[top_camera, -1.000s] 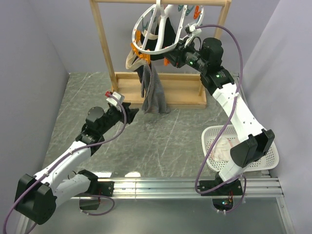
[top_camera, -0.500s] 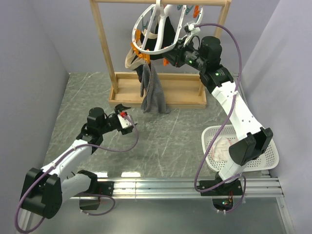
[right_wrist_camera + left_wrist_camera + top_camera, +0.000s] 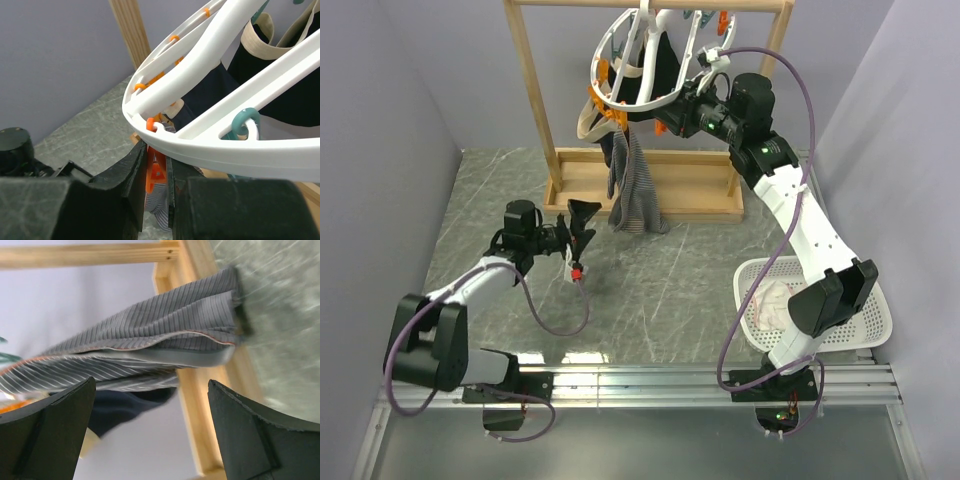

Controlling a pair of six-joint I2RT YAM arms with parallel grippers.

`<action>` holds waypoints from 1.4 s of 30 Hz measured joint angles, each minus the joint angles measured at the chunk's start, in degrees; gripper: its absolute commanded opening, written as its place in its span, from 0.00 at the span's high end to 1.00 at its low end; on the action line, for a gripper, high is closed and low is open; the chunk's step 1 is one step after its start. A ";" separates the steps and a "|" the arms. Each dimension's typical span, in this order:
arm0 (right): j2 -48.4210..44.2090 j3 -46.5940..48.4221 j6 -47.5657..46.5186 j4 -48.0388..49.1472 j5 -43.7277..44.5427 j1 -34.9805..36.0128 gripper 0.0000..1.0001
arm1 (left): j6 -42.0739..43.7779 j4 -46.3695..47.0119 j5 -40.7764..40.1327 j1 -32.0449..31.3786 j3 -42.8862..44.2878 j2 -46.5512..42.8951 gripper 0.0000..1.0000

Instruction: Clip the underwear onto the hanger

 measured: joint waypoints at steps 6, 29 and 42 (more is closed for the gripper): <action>0.50 0.66 0.35 -0.15 -1.01 -0.33 1.00 | 6.45 7.15 1.51 -0.02 4.72 8.26 0.01; 1.95 2.73 2.14 -1.64 -2.80 -0.85 1.00 | 9.03 14.53 5.92 -3.48 14.29 19.37 0.01; 2.89 3.69 3.43 -2.08 -3.80 -1.40 1.00 | 9.42 -6.93 5.57 -4.52 22.53 22.93 0.02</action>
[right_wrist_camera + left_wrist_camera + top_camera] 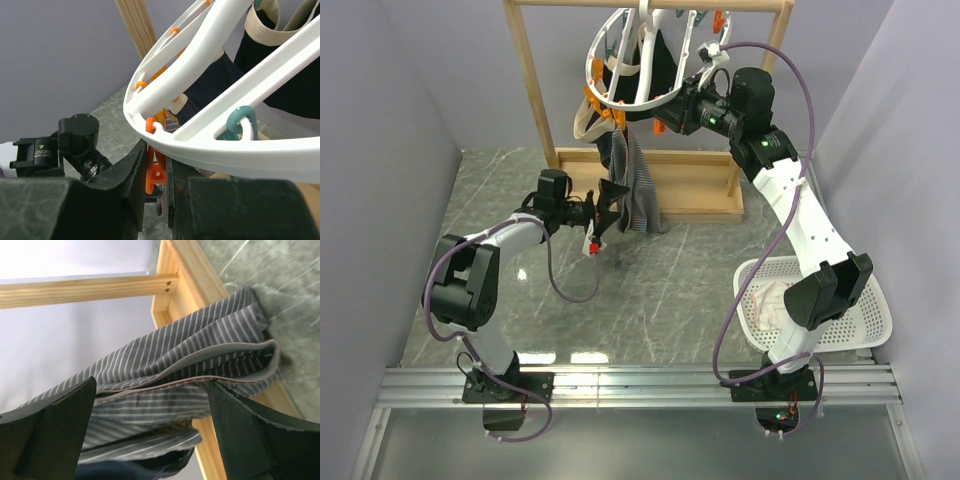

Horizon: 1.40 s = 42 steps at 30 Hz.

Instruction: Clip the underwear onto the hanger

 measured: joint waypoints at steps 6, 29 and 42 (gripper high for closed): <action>0.26 0.02 0.39 0.02 -0.52 -0.26 1.00 | 0.17 -2.29 -1.07 -1.44 1.16 1.05 0.02; 0.63 0.02 1.51 0.04 -1.01 -0.81 1.00 | 0.55 -3.58 -10.82 -5.33 2.29 2.89 0.29; 0.79 0.02 2.12 0.04 -1.62 -1.20 1.00 | 0.57 -5.16 -22.14 -7.69 3.45 2.89 0.32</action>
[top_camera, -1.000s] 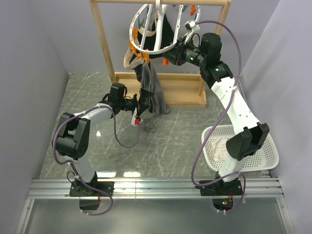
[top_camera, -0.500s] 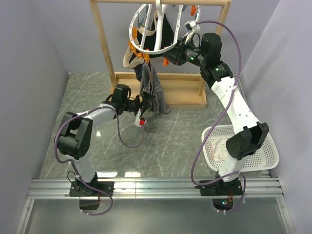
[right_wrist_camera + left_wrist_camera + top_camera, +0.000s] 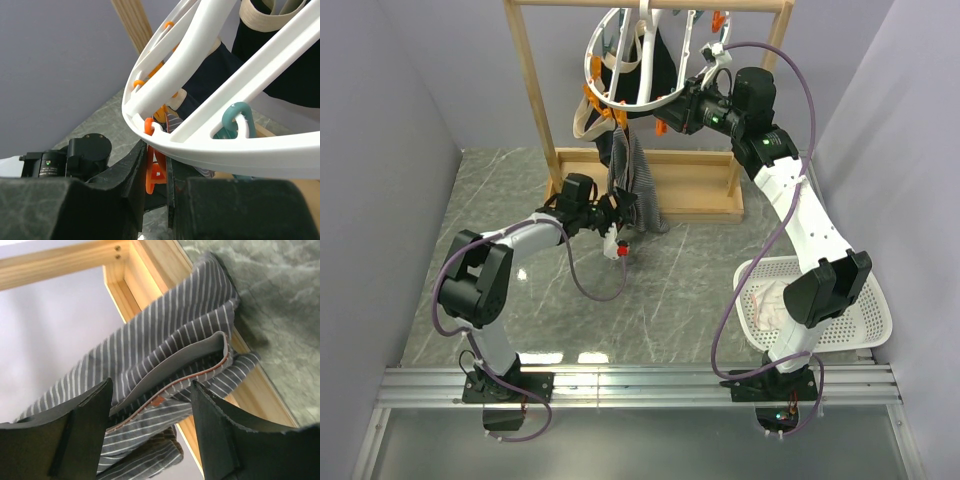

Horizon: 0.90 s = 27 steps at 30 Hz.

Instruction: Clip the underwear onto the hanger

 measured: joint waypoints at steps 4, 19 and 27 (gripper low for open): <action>0.02 0.00 0.26 0.00 -0.15 -0.09 1.00 | -0.02 -0.09 -3.26 -0.63 0.04 0.33 0.37; 0.26 0.00 0.92 0.04 -0.42 -0.46 1.00 | -0.09 -2.54 -5.60 -1.36 2.27 1.38 0.98; 0.63 0.00 1.14 0.42 -0.48 -0.79 1.00 | 0.07 -6.97 -2.25 -1.36 3.63 0.92 1.00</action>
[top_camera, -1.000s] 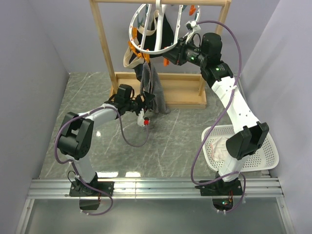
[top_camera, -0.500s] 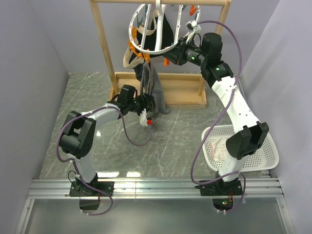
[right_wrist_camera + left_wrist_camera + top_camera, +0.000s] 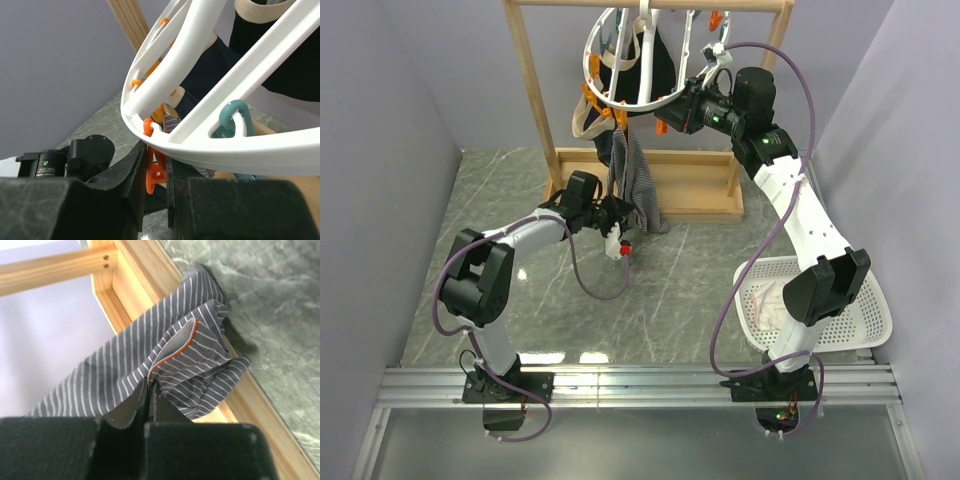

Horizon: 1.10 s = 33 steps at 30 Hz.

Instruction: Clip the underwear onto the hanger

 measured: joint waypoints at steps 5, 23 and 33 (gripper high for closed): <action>0.02 0.00 0.20 0.02 -0.09 -0.11 1.00 | -0.02 -0.63 3.54 0.00 0.15 -1.53 1.00; 0.13 0.00 2.45 0.15 -1.18 -0.81 1.00 | -20.87 15.93 6.82 -0.24 5.75 -6.84 1.00; 0.39 0.00 3.45 0.44 -1.60 -1.01 1.00 | -38.73 22.47 2.99 -1.46 10.14 -6.88 1.00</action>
